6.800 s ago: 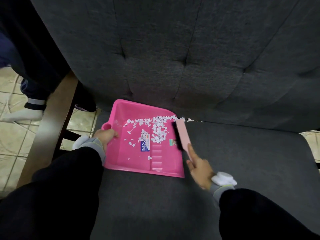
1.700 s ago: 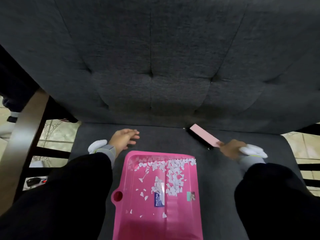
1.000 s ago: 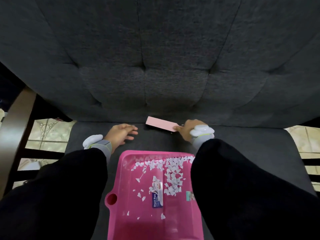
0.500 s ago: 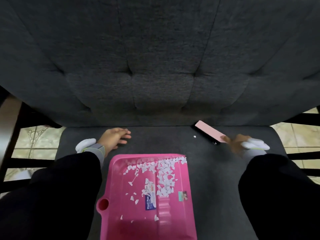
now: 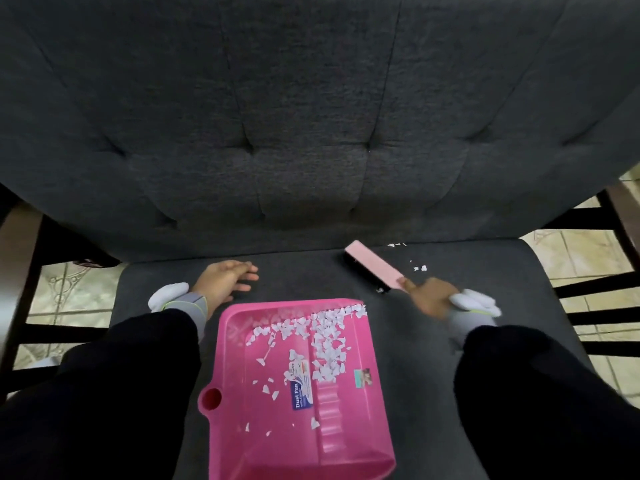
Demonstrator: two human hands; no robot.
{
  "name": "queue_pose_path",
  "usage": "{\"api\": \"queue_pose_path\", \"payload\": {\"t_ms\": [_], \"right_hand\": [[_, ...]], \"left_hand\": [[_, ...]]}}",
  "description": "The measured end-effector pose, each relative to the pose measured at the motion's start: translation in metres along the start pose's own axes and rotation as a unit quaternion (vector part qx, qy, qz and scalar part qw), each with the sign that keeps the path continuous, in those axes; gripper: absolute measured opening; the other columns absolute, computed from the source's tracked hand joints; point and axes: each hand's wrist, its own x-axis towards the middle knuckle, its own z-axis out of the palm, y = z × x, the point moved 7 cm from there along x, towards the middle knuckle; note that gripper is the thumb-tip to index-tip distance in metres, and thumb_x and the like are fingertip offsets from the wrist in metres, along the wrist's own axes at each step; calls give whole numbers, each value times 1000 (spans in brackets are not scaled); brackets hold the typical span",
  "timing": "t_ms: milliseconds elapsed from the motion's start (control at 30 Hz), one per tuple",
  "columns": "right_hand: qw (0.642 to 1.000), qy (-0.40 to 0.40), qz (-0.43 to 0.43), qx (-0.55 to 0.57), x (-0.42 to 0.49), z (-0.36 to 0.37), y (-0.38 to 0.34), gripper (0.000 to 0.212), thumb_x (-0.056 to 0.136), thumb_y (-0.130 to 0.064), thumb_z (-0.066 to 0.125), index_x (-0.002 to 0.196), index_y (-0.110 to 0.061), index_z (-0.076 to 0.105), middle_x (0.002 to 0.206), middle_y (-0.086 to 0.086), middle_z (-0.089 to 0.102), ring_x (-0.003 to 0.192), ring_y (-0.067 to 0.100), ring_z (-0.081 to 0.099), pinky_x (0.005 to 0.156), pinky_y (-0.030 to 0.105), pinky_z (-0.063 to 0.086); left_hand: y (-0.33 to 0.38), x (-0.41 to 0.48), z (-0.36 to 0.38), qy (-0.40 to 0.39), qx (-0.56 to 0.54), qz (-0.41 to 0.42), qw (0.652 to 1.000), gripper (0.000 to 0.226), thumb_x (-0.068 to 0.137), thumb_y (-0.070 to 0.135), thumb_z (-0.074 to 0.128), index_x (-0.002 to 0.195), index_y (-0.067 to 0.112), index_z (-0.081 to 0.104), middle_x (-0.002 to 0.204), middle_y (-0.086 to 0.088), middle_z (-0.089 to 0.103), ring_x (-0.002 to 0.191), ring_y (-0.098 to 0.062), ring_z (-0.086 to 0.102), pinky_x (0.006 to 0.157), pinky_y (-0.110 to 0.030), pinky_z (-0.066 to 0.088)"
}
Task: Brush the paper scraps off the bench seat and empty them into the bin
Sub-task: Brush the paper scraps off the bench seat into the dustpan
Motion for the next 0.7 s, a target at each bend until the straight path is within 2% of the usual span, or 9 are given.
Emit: {"api": "queue_pose_path", "payload": {"t_ms": [100,167,200,333,467,600,700], "right_hand": [[1000,4,-1,-8,4,27,-18,70,90,-66,29,114,-9,62,113,16,65,101,31,63,87,35,47],[1000,-3,9,-30,13,36,-3,63,88,-63,25,123,-23,58,116,11,63,99,30,62,85,36,47],[999,2,21,-27,16,33,11,63,87,-64,25,124,-24,57,117,10,62,101,30,62,85,37,47],[996,56,69,8,0,-6,70,77,87,-70,27,118,-8,62,118,18,64,108,32,60,93,37,46],[995,59,80,12,-10,-37,96,77,89,-67,28,118,-3,59,118,22,63,107,34,60,83,34,41],[998,62,-7,-17,6,-52,53,82,81,-76,23,113,-12,64,113,16,65,102,33,62,84,37,47],[993,35,-98,-47,14,-51,-3,83,77,-80,23,106,-15,66,110,12,66,100,31,62,86,40,49]], "left_hand": [[-1,-2,-2,2,0,5,1000,21,94,32,47,83,25,63,88,9,67,74,-9,58,66,-25,34],[0,-3,-3,2,2,7,1000,21,94,32,47,82,24,62,86,9,67,73,-8,57,64,-24,33],[1,-4,-3,1,2,8,1000,21,94,32,46,82,24,62,86,9,66,73,-8,57,64,-24,33],[11,-9,-2,-4,0,8,1000,21,95,31,46,82,24,61,85,10,66,74,-8,57,67,-24,33],[35,-19,12,-16,3,18,1000,22,95,29,45,80,24,61,85,9,66,74,-10,57,68,-25,34],[60,-20,46,-21,-3,31,999,22,95,28,46,80,23,61,85,7,66,71,-8,57,67,-24,34],[71,-15,72,-20,-15,39,999,21,95,28,46,81,23,61,86,7,66,72,-9,58,67,-25,35]]}}
